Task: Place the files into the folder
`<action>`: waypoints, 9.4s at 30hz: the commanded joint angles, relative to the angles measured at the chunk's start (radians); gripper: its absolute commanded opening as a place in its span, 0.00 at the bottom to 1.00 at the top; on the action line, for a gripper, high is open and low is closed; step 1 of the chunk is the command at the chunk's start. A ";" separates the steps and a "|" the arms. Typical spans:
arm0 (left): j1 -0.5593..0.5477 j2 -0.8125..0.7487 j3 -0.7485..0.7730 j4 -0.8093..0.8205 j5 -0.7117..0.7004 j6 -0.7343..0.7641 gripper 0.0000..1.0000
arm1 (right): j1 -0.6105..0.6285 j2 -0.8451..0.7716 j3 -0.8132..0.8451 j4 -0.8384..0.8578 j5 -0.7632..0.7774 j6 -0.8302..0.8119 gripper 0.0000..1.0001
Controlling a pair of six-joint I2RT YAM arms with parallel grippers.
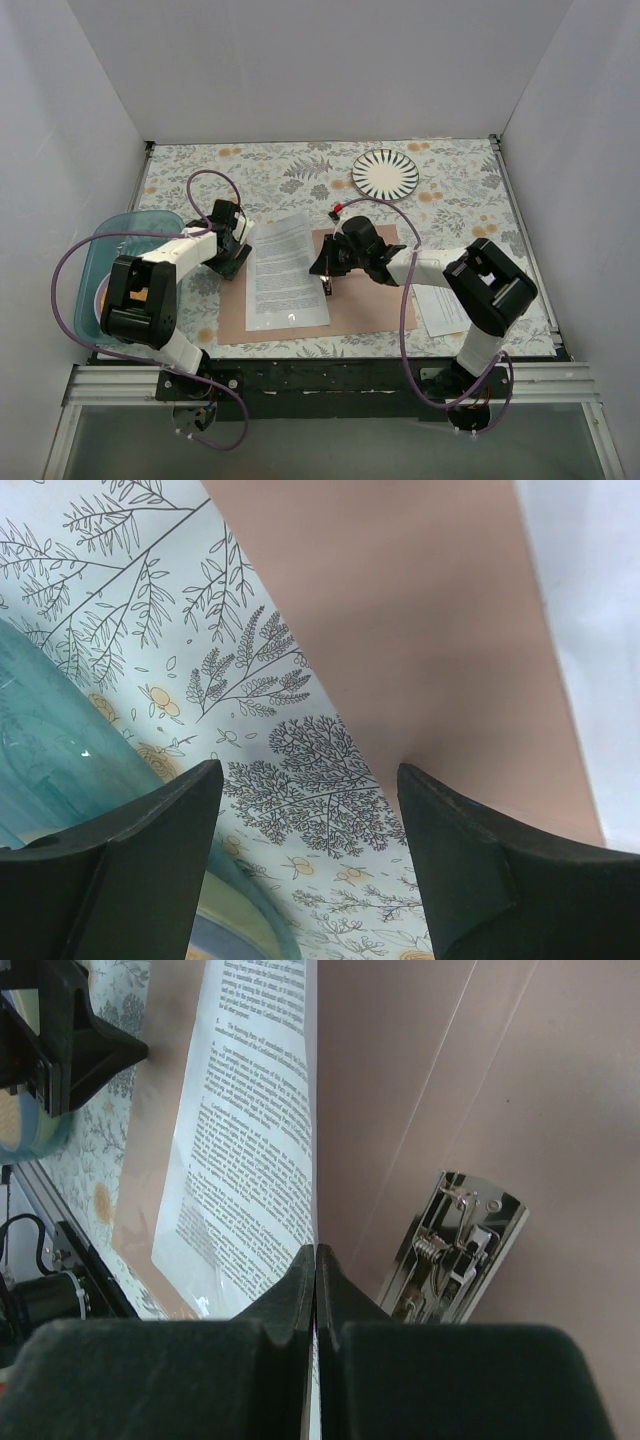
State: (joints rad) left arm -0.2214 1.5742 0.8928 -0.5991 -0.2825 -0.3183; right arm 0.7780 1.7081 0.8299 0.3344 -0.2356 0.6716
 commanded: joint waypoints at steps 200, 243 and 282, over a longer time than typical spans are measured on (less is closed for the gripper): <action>-0.287 0.060 0.526 -0.335 0.649 -0.291 0.63 | -0.045 -0.094 -0.163 -0.224 0.421 0.006 0.01; -0.432 0.242 0.248 -0.016 0.572 -0.355 0.00 | -0.045 -0.156 -0.225 -0.181 0.437 0.059 0.01; -0.438 0.337 0.274 0.022 0.560 -0.352 0.00 | 0.164 0.119 -0.364 0.134 0.286 0.327 0.01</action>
State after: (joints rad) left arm -0.6483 1.8385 1.1687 -0.6811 0.3168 -0.6819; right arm 0.8814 1.7504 0.5518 0.7197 0.1059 0.9806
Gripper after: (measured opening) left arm 0.009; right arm 0.022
